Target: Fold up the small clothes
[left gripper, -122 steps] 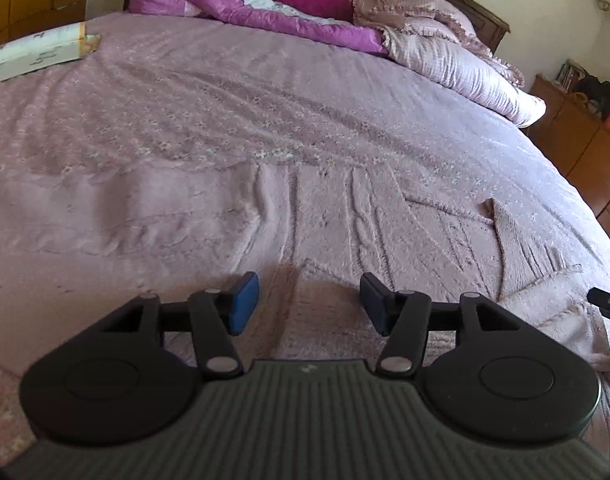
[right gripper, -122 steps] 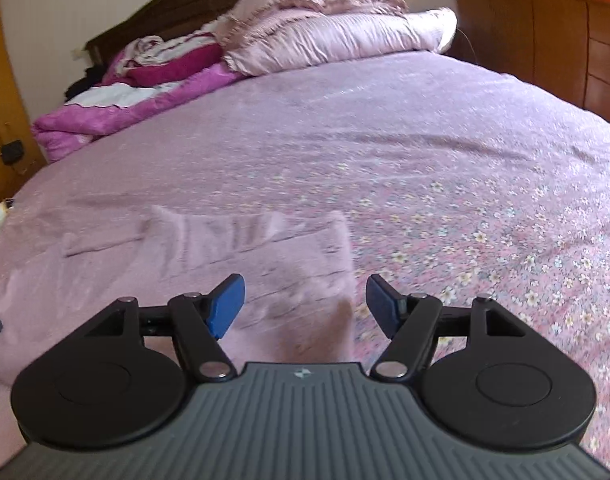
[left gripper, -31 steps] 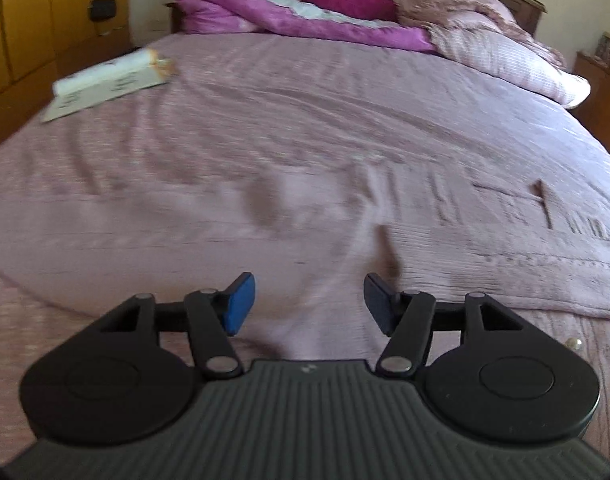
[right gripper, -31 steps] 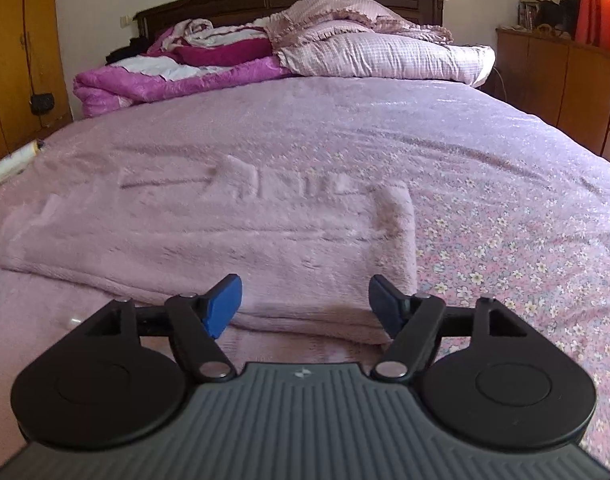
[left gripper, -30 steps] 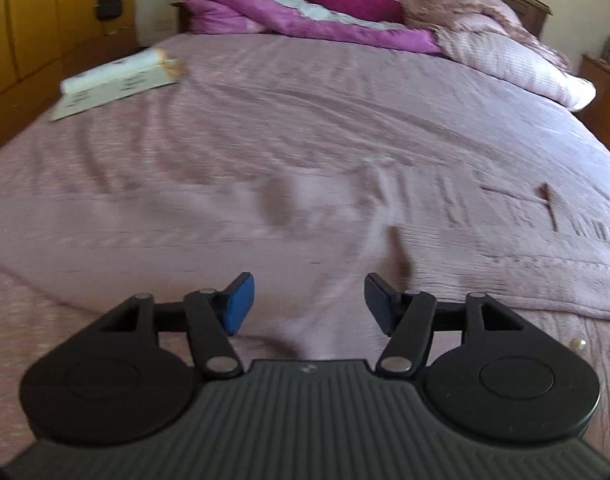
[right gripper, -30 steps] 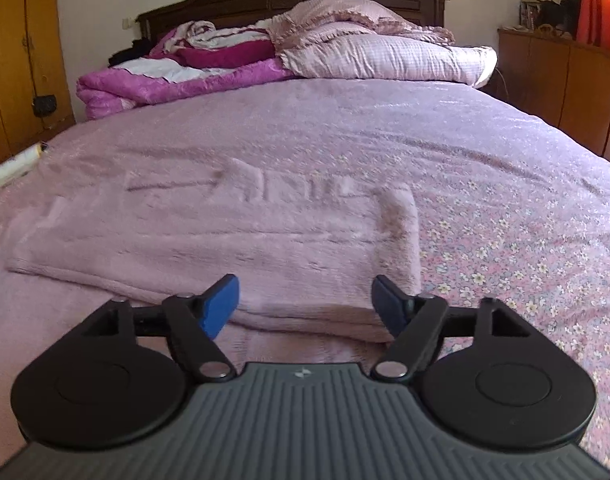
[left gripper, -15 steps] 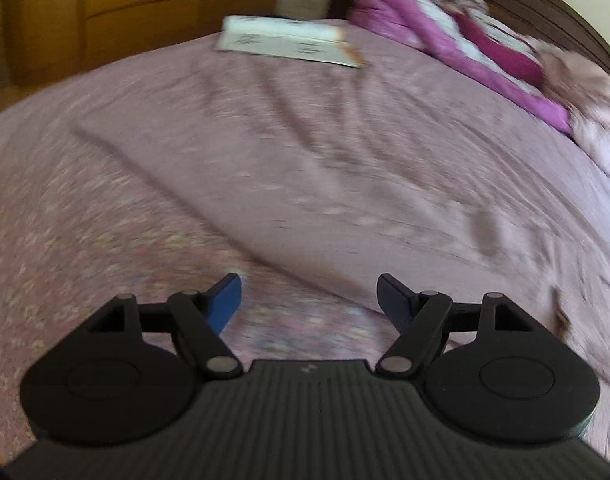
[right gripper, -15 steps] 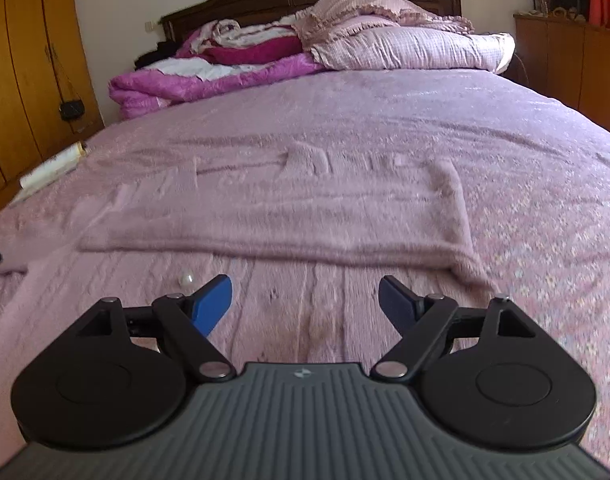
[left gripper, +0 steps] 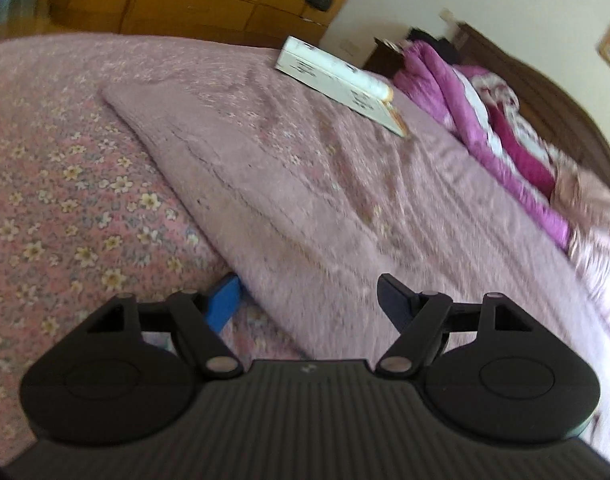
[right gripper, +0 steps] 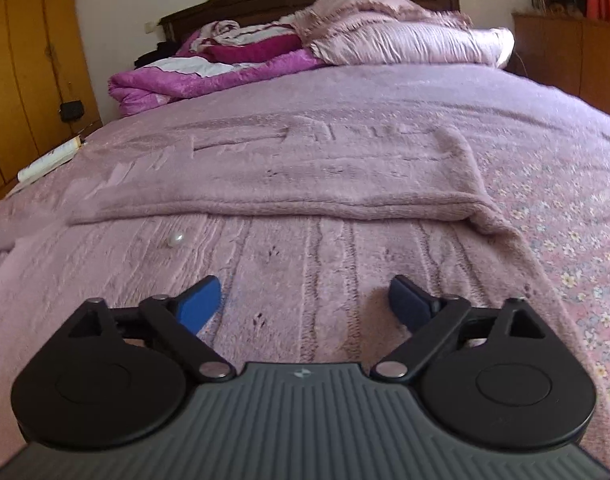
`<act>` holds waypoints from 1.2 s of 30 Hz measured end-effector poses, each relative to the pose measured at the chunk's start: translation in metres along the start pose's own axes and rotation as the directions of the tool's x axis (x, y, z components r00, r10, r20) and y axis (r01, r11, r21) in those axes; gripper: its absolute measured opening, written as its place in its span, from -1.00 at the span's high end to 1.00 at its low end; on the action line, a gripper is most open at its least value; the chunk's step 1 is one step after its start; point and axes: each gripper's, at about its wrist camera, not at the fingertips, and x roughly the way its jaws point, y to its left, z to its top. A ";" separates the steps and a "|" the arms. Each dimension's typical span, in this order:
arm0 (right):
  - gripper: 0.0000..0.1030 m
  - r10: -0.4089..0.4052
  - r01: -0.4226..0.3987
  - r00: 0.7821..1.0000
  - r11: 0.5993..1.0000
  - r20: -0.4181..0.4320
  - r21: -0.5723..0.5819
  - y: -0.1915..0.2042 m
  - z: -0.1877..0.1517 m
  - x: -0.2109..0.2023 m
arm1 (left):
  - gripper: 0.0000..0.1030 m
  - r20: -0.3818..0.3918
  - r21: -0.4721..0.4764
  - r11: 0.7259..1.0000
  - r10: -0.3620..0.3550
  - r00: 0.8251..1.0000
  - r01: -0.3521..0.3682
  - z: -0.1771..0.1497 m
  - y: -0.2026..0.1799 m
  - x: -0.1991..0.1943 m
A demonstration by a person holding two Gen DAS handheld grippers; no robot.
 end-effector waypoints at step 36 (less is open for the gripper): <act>-1.00 0.042 -0.042 0.999 0.999 0.024 0.027 -0.003 -0.004 0.002 | 0.80 0.061 0.405 0.838 -0.423 0.904 0.364 -0.039 -0.160 -0.087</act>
